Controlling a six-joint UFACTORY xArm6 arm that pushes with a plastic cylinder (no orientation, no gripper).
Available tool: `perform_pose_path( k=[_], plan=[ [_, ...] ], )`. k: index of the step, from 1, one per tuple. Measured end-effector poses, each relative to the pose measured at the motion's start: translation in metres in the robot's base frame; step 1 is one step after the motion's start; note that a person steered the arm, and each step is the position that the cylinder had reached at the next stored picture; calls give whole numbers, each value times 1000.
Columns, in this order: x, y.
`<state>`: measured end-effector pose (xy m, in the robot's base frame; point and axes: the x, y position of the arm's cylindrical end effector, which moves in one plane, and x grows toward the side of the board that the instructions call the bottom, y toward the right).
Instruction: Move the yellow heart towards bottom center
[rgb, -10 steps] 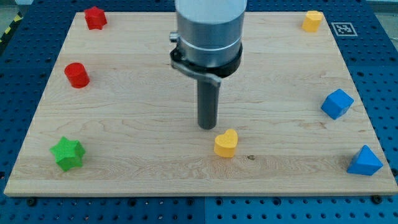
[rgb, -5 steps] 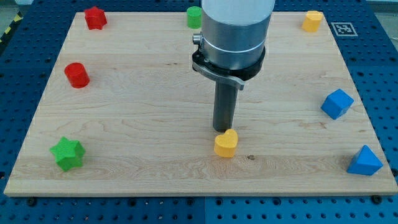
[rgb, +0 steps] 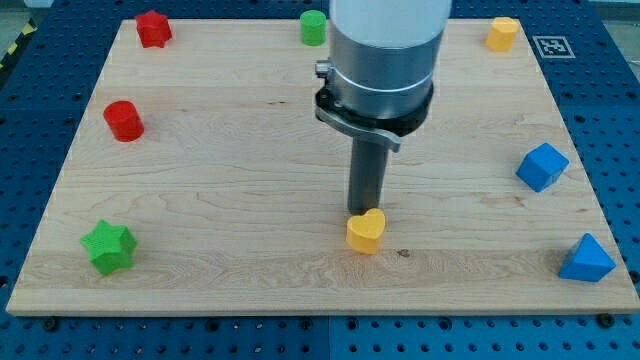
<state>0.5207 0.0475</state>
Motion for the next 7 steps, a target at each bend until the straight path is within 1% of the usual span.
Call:
perform_pose_path(
  k=[2,7],
  plan=[
    [10,33],
    [26,11]
  ],
)
